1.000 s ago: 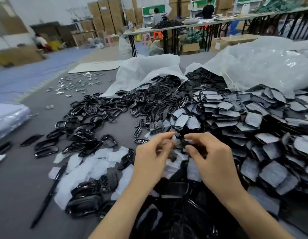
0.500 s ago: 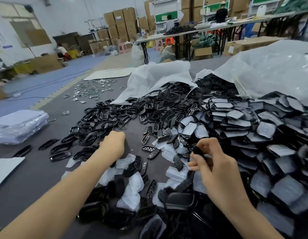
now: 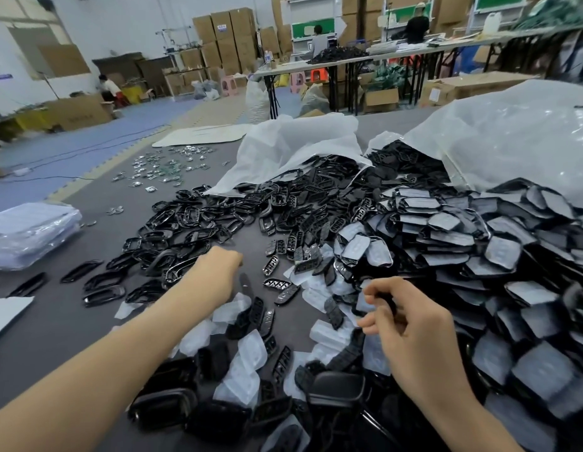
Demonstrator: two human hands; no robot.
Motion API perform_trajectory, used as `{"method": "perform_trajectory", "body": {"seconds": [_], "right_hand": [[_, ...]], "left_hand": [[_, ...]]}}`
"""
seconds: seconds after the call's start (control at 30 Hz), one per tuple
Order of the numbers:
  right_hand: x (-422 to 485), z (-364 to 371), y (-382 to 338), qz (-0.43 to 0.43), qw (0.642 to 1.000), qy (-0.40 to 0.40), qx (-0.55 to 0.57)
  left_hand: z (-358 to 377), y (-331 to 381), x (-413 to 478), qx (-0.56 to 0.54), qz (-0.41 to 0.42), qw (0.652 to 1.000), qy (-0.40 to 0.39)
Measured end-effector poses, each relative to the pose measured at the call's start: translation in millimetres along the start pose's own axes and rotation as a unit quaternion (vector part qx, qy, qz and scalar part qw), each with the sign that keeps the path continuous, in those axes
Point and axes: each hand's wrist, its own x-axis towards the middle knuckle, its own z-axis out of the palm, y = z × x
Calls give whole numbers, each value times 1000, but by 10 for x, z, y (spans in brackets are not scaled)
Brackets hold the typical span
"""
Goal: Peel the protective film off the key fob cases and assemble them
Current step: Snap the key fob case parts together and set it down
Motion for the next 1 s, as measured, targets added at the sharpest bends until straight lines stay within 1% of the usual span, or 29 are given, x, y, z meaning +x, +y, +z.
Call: {"method": "perform_trajectory", "body": {"seconds": [0.07, 0.1, 0.13, 0.17, 0.2, 0.23, 0.27, 0.33, 0.37, 0.4, 0.43, 0.47, 0.5, 0.6, 0.73, 0.8, 0.87, 0.93, 0.97, 1.0], "right_hand": [[2, 1, -14, 9, 1000, -2, 4], [2, 2, -14, 16, 1000, -2, 9], [3, 3, -16, 24, 1000, -2, 18], [4, 6, -21, 38, 999, -4, 35], [5, 11, -29, 56, 996, -6, 63], [8, 19, -31, 82, 991, -8, 106], [18, 32, -53, 116, 979, -13, 165], [28, 46, -94, 194, 942, -28, 271], [25, 55, -81, 218, 930, -30, 296], [28, 53, -99, 236, 918, -32, 316], [35, 55, -82, 239, 917, -25, 319], [46, 46, -109, 244, 912, -20, 328], [48, 37, -93, 239, 913, -15, 330], [62, 25, -80, 240, 913, -10, 329], [80, 7, -103, 228, 921, -20, 315], [83, -4, -78, 223, 927, -25, 299], [76, -12, -48, 226, 932, -32, 280], [73, -27, -69, 225, 934, -46, 274], [72, -39, -70, 222, 936, -50, 267], [70, -56, -71, 224, 937, -51, 264]], "left_hand": [[-48, -19, 62, -43, 4, 999, 11], [-92, -22, 68, -83, 13, 996, 28], [-138, -13, 51, -134, 27, 989, 62], [-186, 25, 7, -199, 43, 973, 109], [-227, 103, -64, -277, 57, 946, 159], [-252, 216, -153, -363, 74, 908, 194], [-248, 349, -256, -453, 98, 862, 206], [-163, 660, -454, -616, 153, 752, 178], [-91, 810, -536, -676, 159, 701, 160], [-9, 932, -594, -720, 150, 660, 150], [70, 1023, -642, -753, 140, 627, 143], [146, 1086, -673, -775, 134, 602, 138], [203, 1129, -684, -789, 131, 585, 134], [293, 1169, -670, -801, 133, 572, 118], [368, 1186, -687, -818, 149, 552, 68], [401, 1186, -711, -814, 157, 556, 57], [409, 1170, -712, -802, 165, 572, 53], [412, 1151, -690, -797, 158, 581, 53], [411, 1147, -676, -802, 147, 577, 52], [421, 1151, -669, -813, 135, 564, 50]]}}
